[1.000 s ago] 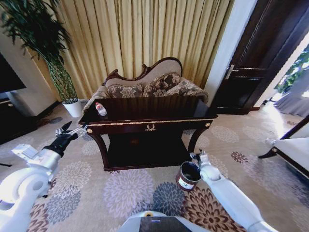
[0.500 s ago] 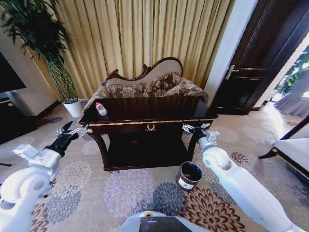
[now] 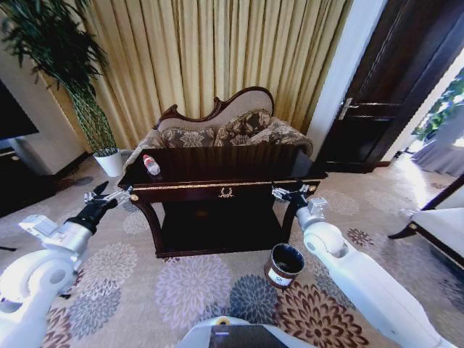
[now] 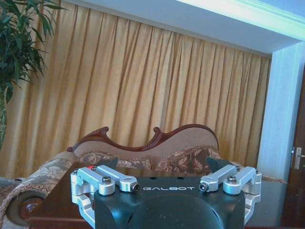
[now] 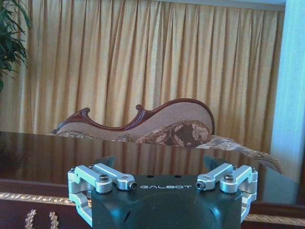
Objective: Move to the front of the table and place the trash on the table into the trash bin.
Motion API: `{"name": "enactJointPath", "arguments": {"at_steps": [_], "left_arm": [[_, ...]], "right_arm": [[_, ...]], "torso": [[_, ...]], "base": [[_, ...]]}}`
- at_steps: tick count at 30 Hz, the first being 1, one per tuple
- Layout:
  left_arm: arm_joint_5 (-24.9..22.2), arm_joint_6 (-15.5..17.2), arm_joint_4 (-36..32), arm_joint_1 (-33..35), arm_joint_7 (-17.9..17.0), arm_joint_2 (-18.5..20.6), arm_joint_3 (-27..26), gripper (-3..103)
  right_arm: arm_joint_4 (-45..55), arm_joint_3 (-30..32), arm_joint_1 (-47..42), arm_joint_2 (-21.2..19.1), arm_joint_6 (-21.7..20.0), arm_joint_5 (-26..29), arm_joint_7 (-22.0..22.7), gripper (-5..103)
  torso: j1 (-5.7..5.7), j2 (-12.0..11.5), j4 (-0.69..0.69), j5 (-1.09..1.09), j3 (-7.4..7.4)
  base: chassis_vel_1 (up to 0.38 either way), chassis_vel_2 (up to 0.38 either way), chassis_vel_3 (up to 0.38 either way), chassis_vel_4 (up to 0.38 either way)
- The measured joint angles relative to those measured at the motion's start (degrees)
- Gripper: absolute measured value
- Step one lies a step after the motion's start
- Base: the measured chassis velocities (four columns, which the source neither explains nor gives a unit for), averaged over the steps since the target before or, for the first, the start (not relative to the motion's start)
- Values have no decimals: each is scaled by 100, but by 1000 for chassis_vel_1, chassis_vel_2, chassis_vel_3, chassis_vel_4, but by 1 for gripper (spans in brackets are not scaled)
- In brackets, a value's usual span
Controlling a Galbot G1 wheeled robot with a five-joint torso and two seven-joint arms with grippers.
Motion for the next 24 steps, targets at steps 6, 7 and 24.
{"name": "enactJointPath", "arguments": {"at_steps": [6,7,24], "left_arm": [[-24,8,2,-65,-3,52,33,100],[-28,9,9,-77,-9,63,36,100],[2,51,35,-34,-18,31,31,100]], "right_arm": [[16,-114,77,7,-31,62,-7,100],[19,-133,91,16,-32,61,-8,100],[82,-213,200,20,-93,-18,-140,100]], "torso": [[3,-2,-2,1,2],[4,-3,-2,0,3],[0,0,-1,0,0]], "base": [[-196,171,186,-179],[-191,175,202,-175],[-102,96,104,-94]]}}
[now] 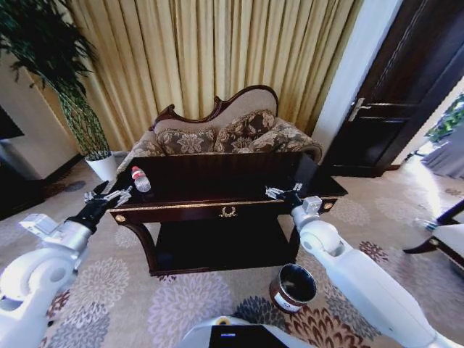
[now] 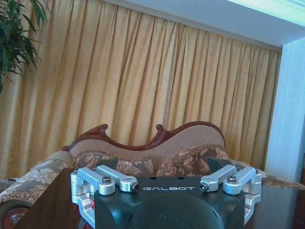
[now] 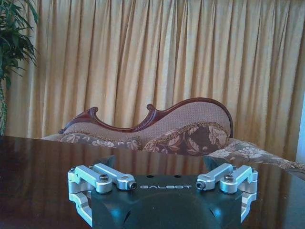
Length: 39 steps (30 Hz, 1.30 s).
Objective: Move to the front of the table and place the trash on the table into the trash bin.
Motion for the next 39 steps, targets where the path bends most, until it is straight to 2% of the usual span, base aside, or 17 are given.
{"name": "enactJointPath", "arguments": {"at_steps": [15,18,20,21,23,24,25,28,35,37,38,39], "left_arm": [[22,32,-12,33,-2,-41,-12,100],[72,108,-56,36,-201,-61,38,100],[-5,431,-115,-111,-960,-49,167,100],[-5,431,-115,-111,-960,-49,167,100],[-120,692,-35,-375,-1622,58,290,100],[-216,808,48,-511,-1841,141,334,100],[-216,808,48,-511,-1841,141,334,100],[-377,1025,449,-849,-2072,463,448,100],[-496,1087,969,-1244,-2132,984,892,100],[-771,1145,1181,-1619,-2183,1244,1200,100],[-771,1145,1181,-1619,-2183,1244,1200,100],[-959,1265,1242,-1888,-2375,1325,1393,100]], "right_arm": [[30,-124,48,78,-31,45,19,100],[38,-130,41,68,-32,11,16,100],[45,-163,41,57,-87,-108,-15,100],[45,-163,41,57,-87,-108,-15,100],[71,-190,34,59,-157,-132,-21,100],[81,-207,25,74,-182,-133,-17,100],[81,-207,25,74,-182,-133,-17,100],[94,-249,-15,140,-202,-142,7,100],[93,-324,-47,217,-213,-159,17,100],[71,-395,-5,249,-221,-161,55,100],[71,-395,-5,249,-221,-161,55,100],[65,-434,22,258,-227,-153,91,100]], "torso": [[3,-2,0,0,2],[4,-2,0,-1,2],[3,-2,1,0,2],[3,-2,1,0,2],[3,-2,1,-1,2],[3,-2,-1,-1,2],[3,-2,-1,-1,2],[1,-1,0,-1,1],[2,-2,1,-2,1],[2,-2,1,0,1],[2,-2,1,0,1],[2,-2,1,-1,1]], "base": [[-95,95,84,-95],[-81,76,86,-89],[-49,64,74,-51],[-29,54,74,-32],[0,0,0,0],[0,0,0,0],[0,0,0,0],[0,0,0,0],[0,0,0,0],[0,0,0,0],[0,0,0,0],[0,0,0,0]]}}
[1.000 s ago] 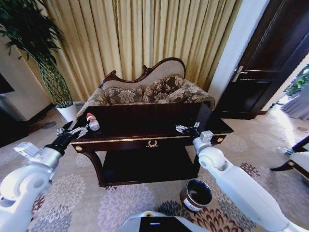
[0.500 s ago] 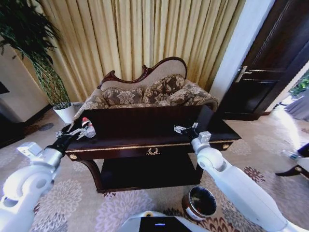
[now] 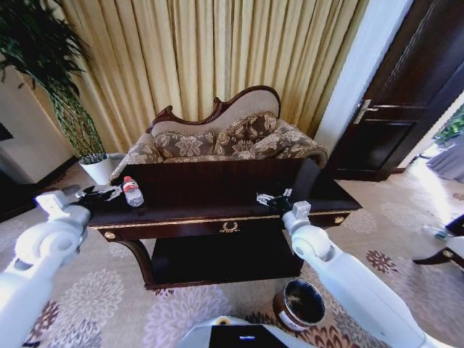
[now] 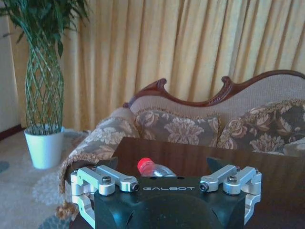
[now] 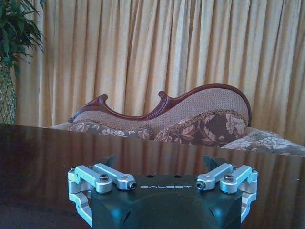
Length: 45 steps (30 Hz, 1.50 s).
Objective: Move to the front of the table and place the trash on the table into the trash bin.
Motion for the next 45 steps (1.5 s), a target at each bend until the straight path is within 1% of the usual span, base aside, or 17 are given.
{"name": "enactJointPath", "arguments": {"at_steps": [1,2,4,5,7,8,9,10,11,13,17,24,35,37,41,44,45], "left_arm": [[-166,96,14,-245,-245,36,179,100],[-166,96,14,-245,-245,36,179,100],[-476,331,19,-846,-879,54,681,100],[-476,331,19,-846,-879,54,681,100],[-621,559,24,-1279,-1606,-15,1252,100],[-621,559,24,-1279,-1606,-15,1252,100],[-780,647,23,-1380,-1848,-55,1369,100],[-780,647,23,-1380,-1848,-55,1369,100],[-972,751,24,-1481,-2075,-101,1462,100],[-1175,821,61,-1578,-2290,-147,1545,100],[-1400,842,201,-1672,-2468,-142,1595,100],[-1589,843,441,-1837,-2536,-152,1670,100],[-1613,834,638,-1930,-2529,-453,1863,100],[-1620,827,658,-1956,-2541,-480,1898,103],[-1647,815,669,-1966,-2564,-498,1928,98],[-1722,806,670,-1935,-2587,-495,1883,84],[-1722,806,670,-1935,-2587,-495,1883,84]], "right_arm": [[-5,-17,14,3,-3,5,11,100],[-5,-17,14,3,-3,5,11,100],[-29,-30,30,-9,-5,13,18,100],[-29,-30,30,-9,-5,13,18,100],[-54,-30,17,-17,-6,19,20,100],[-54,-30,17,-17,-6,19,20,100],[-68,-34,16,-12,-11,19,20,100],[-68,-34,16,-12,-11,19,20,100],[-90,-48,16,11,-16,17,20,100],[-144,-104,25,69,-16,3,19,100],[-235,-244,105,160,-16,-12,19,100],[-339,-437,261,230,-10,-23,19,100],[-364,-426,234,187,59,-11,5,100],[-362,-425,210,205,84,-5,7,100],[-361,-426,145,271,145,-6,40,100],[-384,-424,109,313,203,-8,48,100],[-384,-424,109,313,203,-8,48,100]], "torso": [[0,0,0,0,0],[0,0,0,0,0],[0,0,-3,0,0],[0,0,-3,0,0],[0,0,-3,1,1],[0,0,-3,1,1],[0,0,-2,-1,0],[0,0,-2,-1,0],[0,0,-1,0,0],[0,0,-1,0,0],[0,0,0,1,0],[0,0,0,1,0],[0,0,-1,0,0],[0,0,-1,0,0],[0,0,-1,0,0],[0,0,-1,0,0],[0,0,-1,0,0]], "base": [[0,0,0,0],[0,0,0,0],[0,0,0,0],[0,0,0,0],[0,0,0,0],[0,0,0,0],[0,0,0,0],[0,0,0,0],[0,0,0,0],[0,0,0,0],[0,0,0,0],[0,0,0,0],[0,0,0,0],[0,0,0,0],[0,0,0,0],[0,0,0,0],[0,0,0,0]]}}
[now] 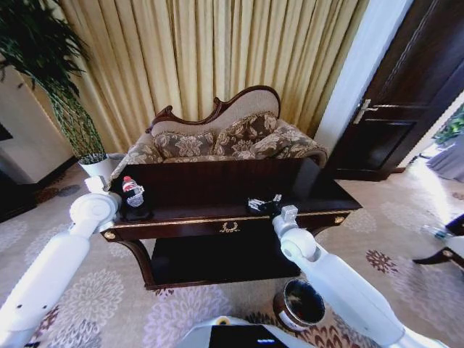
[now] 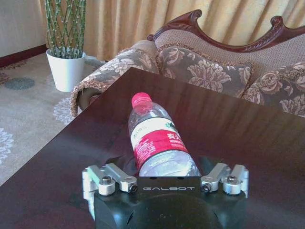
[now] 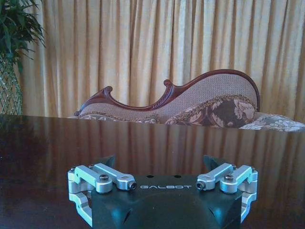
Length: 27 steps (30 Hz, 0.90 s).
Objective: Move to the front of the table and place the trash on the table into the trash bin.
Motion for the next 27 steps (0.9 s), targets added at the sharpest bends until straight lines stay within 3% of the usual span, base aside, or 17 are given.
{"name": "enactJointPath", "arguments": {"at_steps": [4,7,12,15,16,17,18,20,21,23,24,25,26,27], "left_arm": [[-75,-1,-5,48,-6,0,-71,74],[-108,-4,-31,82,-5,-4,-117,57],[-69,-28,-27,94,2,-32,-122,46],[275,-41,-21,170,216,-22,-126,40],[561,-55,-30,250,428,6,-146,36],[1059,-126,-65,376,850,53,-186,33],[1059,-126,-65,376,850,53,-186,33],[1965,-400,-212,626,1722,160,-274,32],[1965,-400,-212,626,1722,160,-274,32],[2752,-871,-434,893,2554,275,-326,32],[3011,-1053,-499,971,2817,318,-336,32],[3011,-1053,-499,971,2817,318,-336,32],[3545,-1436,-572,1079,3281,401,-337,32],[3734,-1569,-587,1105,3448,435,-337,32]], "right_arm": [[-48,42,20,32,24,35,10,100],[-70,76,70,27,32,94,34,100],[-65,128,72,20,33,123,55,100],[-17,216,52,20,33,218,92,100],[34,265,50,16,30,322,123,100],[133,338,58,-2,-13,545,197,100],[133,338,58,-2,-13,545,197,100],[374,467,112,-75,-114,1167,328,100],[374,467,112,-75,-114,1167,328,100],[743,624,169,-205,-283,2101,393,100],[867,668,196,-243,-336,2408,418,100],[867,668,196,-243,-336,2408,418,100],[1011,724,242,-281,-391,2784,430,100],[1062,746,263,-293,-404,2921,433,100]], "torso": [[0,0,0,0,0],[0,1,1,1,0],[0,1,-1,1,-1],[0,1,-1,1,0],[0,0,-1,1,0],[0,0,1,-3,1],[0,0,1,-3,1],[0,0,3,0,0],[0,0,3,0,0],[0,0,-1,-1,0],[0,1,-1,-1,0],[0,1,-1,-1,0],[0,0,0,-1,0],[0,0,1,-1,0]], "base": [[0,0,0,0],[0,0,0,0],[0,0,0,0],[0,0,0,0],[0,0,0,0],[0,0,0,0],[0,0,0,0],[0,0,0,0],[0,0,0,0],[0,0,0,0],[0,0,0,0],[0,0,0,0],[0,0,0,0],[0,0,0,0]]}}
